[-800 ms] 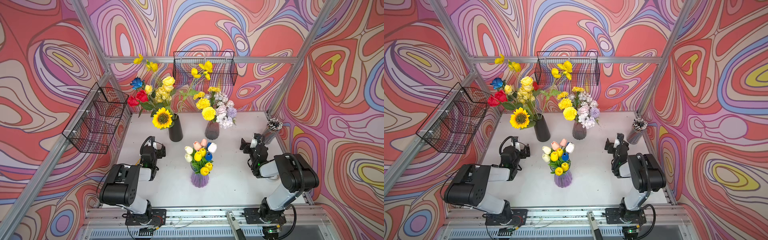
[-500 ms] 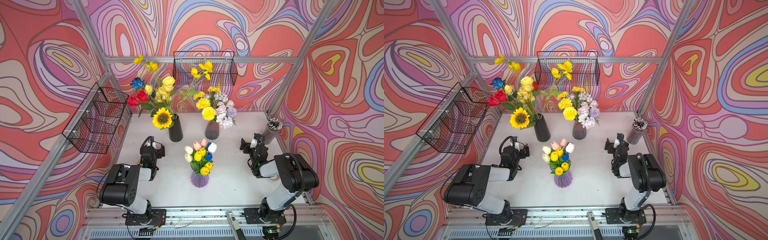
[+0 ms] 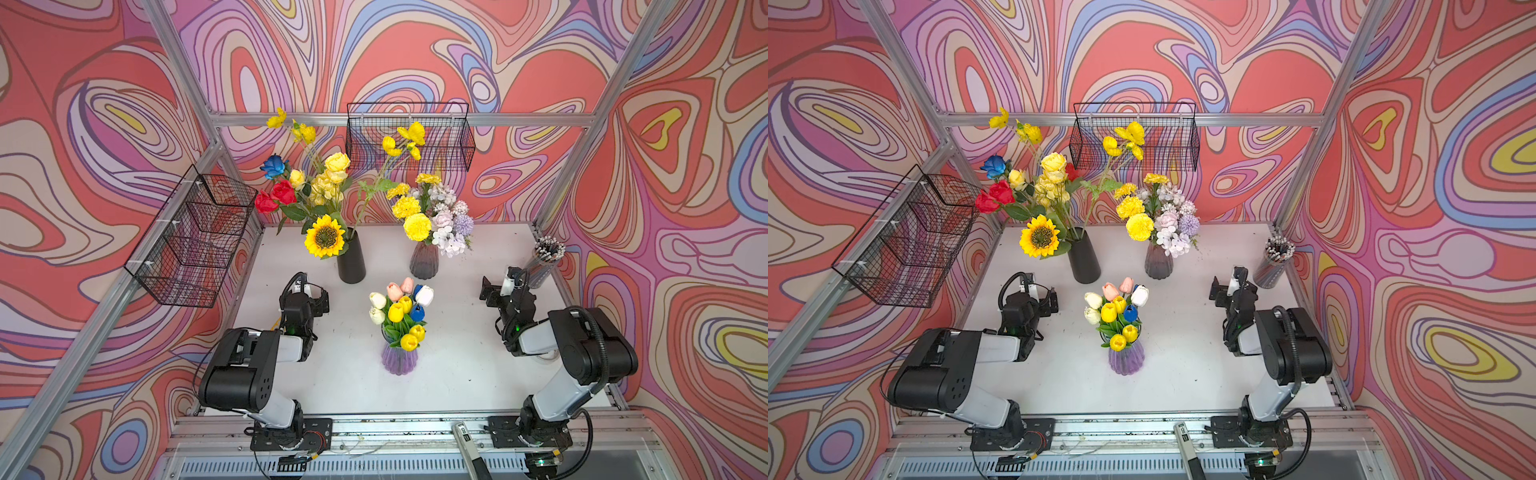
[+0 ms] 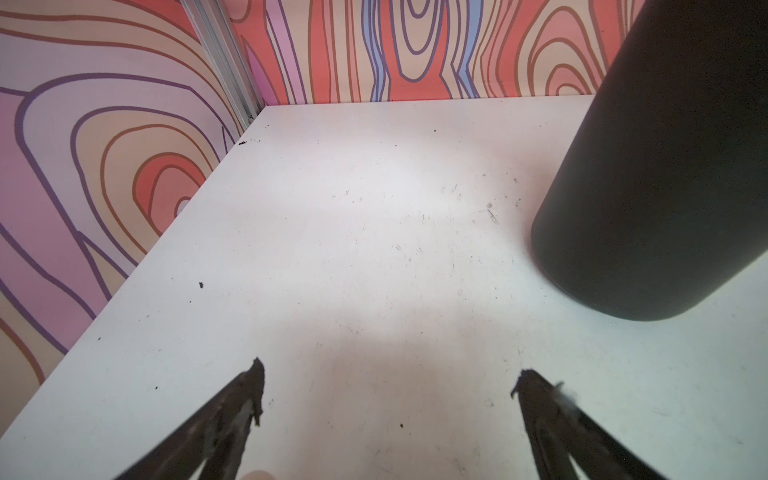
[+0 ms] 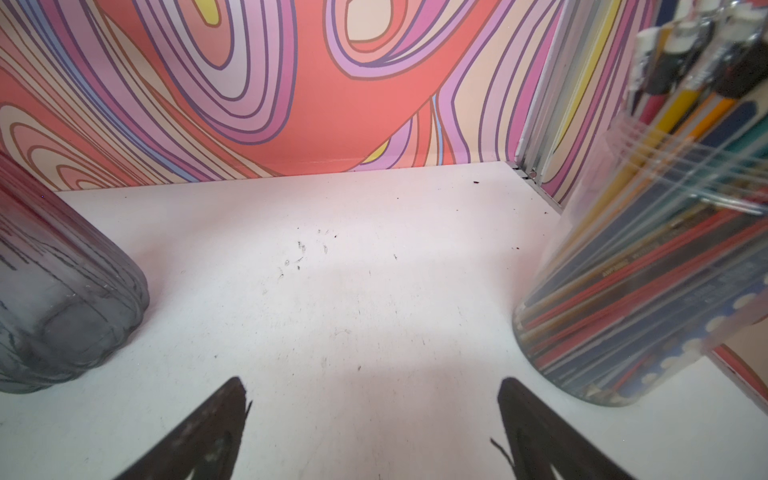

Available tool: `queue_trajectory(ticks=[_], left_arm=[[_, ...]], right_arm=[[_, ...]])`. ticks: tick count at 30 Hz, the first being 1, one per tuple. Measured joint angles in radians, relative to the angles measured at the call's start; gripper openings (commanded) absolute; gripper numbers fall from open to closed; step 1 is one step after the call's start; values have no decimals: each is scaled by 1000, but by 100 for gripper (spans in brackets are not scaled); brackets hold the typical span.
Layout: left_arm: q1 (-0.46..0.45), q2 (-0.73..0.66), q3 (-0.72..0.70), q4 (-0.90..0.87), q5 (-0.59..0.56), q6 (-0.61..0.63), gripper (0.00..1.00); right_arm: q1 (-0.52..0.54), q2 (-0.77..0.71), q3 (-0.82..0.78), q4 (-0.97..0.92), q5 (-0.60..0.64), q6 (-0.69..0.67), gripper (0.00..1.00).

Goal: Pick out yellow flowers from the vase
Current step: Move the vase to the center of the board.

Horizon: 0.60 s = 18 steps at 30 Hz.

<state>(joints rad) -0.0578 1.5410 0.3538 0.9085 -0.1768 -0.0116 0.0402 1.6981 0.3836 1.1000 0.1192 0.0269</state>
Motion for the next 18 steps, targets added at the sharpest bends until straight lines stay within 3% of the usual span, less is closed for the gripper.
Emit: queue_trajectory(ticks=[18], left_arm=[[0, 0, 0, 0, 1, 0, 100]], right_arm=[[0, 0, 0, 1, 0, 0, 97]])
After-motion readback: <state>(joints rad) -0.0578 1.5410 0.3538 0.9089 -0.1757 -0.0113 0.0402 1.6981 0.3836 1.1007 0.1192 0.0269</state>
